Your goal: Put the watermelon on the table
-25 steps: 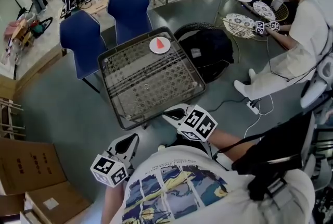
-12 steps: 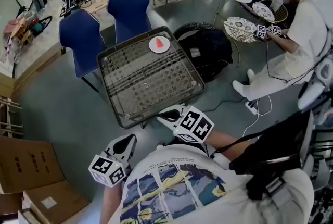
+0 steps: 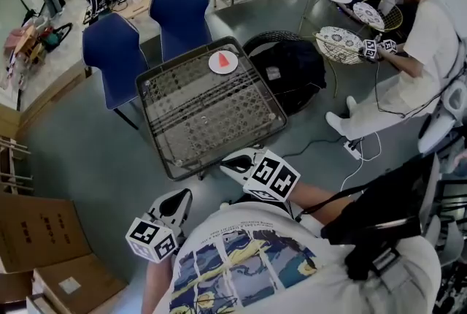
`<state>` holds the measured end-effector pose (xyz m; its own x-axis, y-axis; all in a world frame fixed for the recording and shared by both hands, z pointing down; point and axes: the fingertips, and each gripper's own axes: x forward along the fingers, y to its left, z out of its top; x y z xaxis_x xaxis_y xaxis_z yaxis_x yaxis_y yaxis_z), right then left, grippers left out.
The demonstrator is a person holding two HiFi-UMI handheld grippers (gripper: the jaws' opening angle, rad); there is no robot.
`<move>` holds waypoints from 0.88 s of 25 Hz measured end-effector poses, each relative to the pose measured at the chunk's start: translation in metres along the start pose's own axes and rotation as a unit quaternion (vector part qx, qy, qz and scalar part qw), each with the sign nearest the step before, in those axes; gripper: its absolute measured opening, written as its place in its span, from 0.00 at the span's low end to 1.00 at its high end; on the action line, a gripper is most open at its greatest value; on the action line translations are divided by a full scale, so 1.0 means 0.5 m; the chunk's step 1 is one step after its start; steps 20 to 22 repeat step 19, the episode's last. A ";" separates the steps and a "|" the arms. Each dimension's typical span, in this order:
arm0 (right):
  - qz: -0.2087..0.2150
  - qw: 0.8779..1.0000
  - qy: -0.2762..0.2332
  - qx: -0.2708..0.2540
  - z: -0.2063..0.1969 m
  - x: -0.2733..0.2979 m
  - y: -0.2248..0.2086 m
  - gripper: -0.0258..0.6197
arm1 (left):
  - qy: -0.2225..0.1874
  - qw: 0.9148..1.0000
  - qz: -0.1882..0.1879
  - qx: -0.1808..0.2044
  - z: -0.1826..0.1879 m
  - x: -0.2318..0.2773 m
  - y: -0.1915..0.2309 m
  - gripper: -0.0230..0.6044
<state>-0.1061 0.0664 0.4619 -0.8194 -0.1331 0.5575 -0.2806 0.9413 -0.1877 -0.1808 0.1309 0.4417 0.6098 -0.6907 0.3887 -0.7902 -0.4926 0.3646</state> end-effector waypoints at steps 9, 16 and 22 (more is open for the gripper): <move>0.005 1.000 0.008 -0.001 -0.007 0.008 -0.003 0.05 | 0.005 1.000 0.001 -0.004 -0.004 0.007 0.004 0.05; 0.007 1.000 0.010 0.003 -0.010 0.006 -0.011 0.05 | 0.010 1.000 -0.001 -0.007 -0.002 0.017 0.002 0.05; 0.007 1.000 0.012 0.004 -0.012 0.008 -0.021 0.05 | 0.010 1.000 -0.002 -0.007 0.001 0.028 0.006 0.05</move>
